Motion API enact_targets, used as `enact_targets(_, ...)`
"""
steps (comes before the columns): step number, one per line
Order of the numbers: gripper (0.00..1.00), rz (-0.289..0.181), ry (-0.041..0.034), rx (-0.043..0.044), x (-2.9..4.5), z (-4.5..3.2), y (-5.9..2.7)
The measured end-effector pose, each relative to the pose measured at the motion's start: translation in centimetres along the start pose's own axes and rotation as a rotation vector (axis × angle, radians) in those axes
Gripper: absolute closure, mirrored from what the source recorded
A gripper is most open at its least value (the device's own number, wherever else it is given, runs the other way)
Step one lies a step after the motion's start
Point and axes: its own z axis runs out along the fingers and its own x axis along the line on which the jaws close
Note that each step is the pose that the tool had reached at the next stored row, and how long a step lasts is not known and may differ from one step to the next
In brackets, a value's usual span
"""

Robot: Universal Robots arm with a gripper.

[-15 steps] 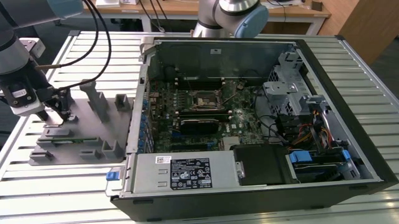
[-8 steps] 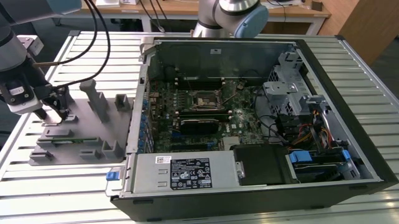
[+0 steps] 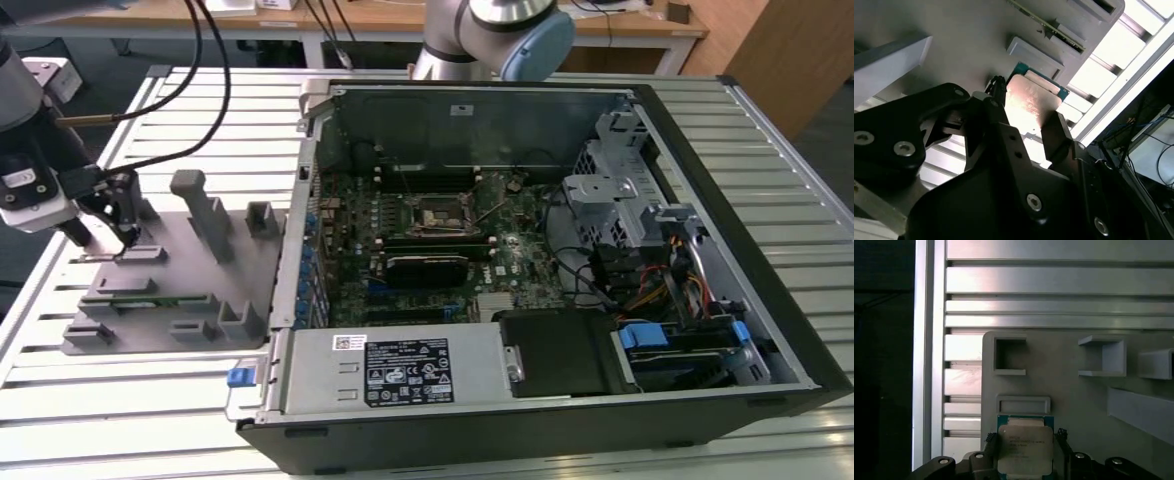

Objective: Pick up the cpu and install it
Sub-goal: 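Pick up the cpu and move it towards the insertion slot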

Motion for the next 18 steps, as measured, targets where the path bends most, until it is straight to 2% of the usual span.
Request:
enact_targets(8, 0.47, 0.000, -0.0007, -0.0012, 0.03, -1.54, 0.04)
enact_targets(18, 0.47, 0.000, -0.0015, -0.0013, 0.06, -2.80, 0.07)
